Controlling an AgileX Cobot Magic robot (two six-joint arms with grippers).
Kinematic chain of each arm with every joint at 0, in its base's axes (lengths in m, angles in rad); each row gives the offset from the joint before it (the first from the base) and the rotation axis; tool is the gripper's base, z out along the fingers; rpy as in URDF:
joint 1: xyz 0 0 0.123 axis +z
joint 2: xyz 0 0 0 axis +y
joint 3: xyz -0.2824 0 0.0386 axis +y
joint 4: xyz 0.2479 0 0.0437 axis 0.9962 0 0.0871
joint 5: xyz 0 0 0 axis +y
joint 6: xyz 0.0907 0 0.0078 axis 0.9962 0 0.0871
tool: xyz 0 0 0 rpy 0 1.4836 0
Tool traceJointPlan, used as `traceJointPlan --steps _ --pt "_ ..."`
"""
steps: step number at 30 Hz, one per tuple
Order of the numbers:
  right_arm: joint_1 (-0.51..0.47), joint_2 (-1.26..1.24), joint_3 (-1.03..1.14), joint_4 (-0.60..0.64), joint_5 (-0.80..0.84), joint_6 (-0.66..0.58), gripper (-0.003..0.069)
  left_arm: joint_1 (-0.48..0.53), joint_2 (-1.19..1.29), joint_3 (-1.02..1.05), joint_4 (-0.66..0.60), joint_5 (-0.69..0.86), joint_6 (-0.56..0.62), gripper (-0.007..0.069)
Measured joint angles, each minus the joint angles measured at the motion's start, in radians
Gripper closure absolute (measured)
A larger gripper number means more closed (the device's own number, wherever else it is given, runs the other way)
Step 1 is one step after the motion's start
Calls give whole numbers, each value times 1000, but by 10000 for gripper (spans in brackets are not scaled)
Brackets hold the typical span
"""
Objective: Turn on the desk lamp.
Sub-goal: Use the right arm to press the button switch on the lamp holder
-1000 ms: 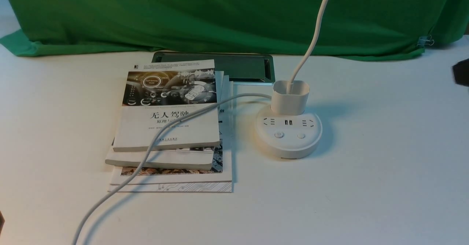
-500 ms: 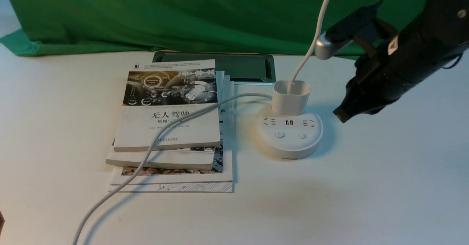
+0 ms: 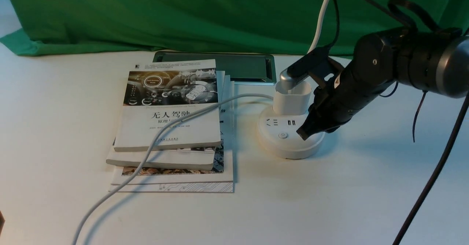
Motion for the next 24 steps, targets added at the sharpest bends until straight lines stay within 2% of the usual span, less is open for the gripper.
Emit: traceJointPlan --steps 24 --pt "1 54 43 11 -113 21 585 0 0 0 0 0 0 603"
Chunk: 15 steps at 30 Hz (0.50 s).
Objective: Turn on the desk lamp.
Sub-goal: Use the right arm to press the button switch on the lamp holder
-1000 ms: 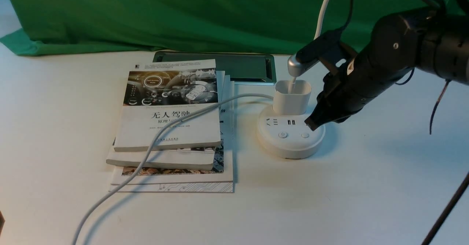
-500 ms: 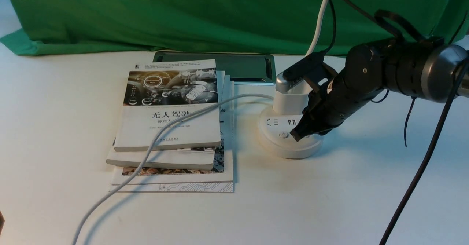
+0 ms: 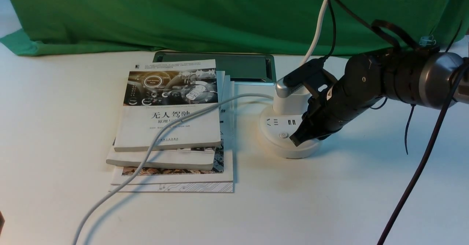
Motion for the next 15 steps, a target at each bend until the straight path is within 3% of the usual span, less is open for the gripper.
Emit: traceJointPlan --steps 15 --pt "11 -2 -2 5 -19 18 562 0 0 0 0 0 0 603"
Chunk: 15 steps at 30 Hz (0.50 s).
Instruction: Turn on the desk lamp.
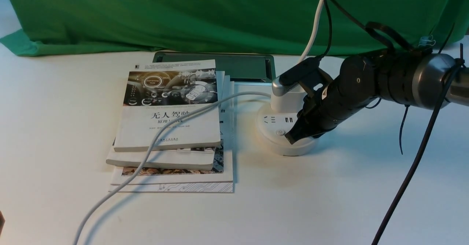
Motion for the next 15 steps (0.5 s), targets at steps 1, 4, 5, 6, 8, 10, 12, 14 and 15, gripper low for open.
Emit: traceJointPlan --steps 1,4,5,6,8,10,12,14,15 --pt "2 -22 11 1 27 8 559 0 0 0 0 0 0 603" --pt "8 -96 36 -4 107 31 554 0 0 0 0 0 0 603" --pt "8 -150 41 -4 121 38 554 0 0 0 0 0 0 603" --pt "8 -191 44 -5 123 39 552 0 0 0 0 0 0 603" --pt "8 -259 56 -6 118 45 552 0 0 0 0 0 0 603" --pt "8 -413 116 -6 107 63 551 0 0 0 0 0 0 603" --pt "8 -494 172 -6 97 80 550 0 0 0 0 0 0 603" --pt "8 -603 261 -7 65 104 550 0 0 0 0 0 0 603" --pt "8 -660 310 -6 45 113 550 0 0 0 0 0 0 603"
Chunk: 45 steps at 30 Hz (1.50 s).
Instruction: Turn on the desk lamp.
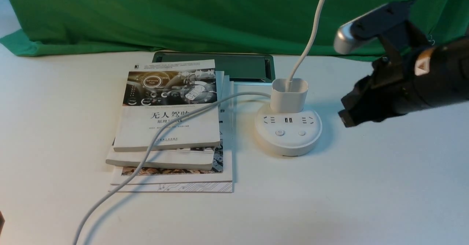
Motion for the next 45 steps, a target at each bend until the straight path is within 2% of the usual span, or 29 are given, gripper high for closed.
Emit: traceJointPlan --steps 3,9,20,25,26,28,31,32,34,35,36,37,42,45 --pt "0 -174 139 1 -84 45 547 0 0 0 0 0 0 603" --pt "0 -489 313 2 -131 125 532 0 0 0 0 0 0 603" --pt "0 -906 558 -1 -307 73 515 0 0 0 0 0 0 603" --pt "-8 -1043 776 -2 -630 56 499 0 0 0 0 0 0 603" --pt "-10 -1047 785 -1 -630 56 498 0 0 0 0 0 0 603" --pt "-57 -1095 880 11 -720 56 489 0 0 0 0 0 0 603" --pt "-163 -1170 975 17 -723 82 478 0 0 0 0 0 0 603" --pt "-170 -1179 980 17 -719 87 477 0 0 0 0 0 0 603" --pt "-235 -1218 1024 12 -699 154 475 0 0 0 0 0 0 603" --pt "-292 -1258 1047 -19 -667 230 470 0 0 0 0 0 0 603" --pt "-298 -1258 1047 -25 -662 238 470 0 0 0 0 0 0 603" --pt "-356 -1303 1049 -69 -597 302 467 0 0 0 0 0 0 603" --pt "-465 -1320 1055 -106 -477 354 456 0 0 0 0 0 0 603" --pt "-490 -1321 1055 -111 -438 365 447 0 0 0 0 0 0 603"
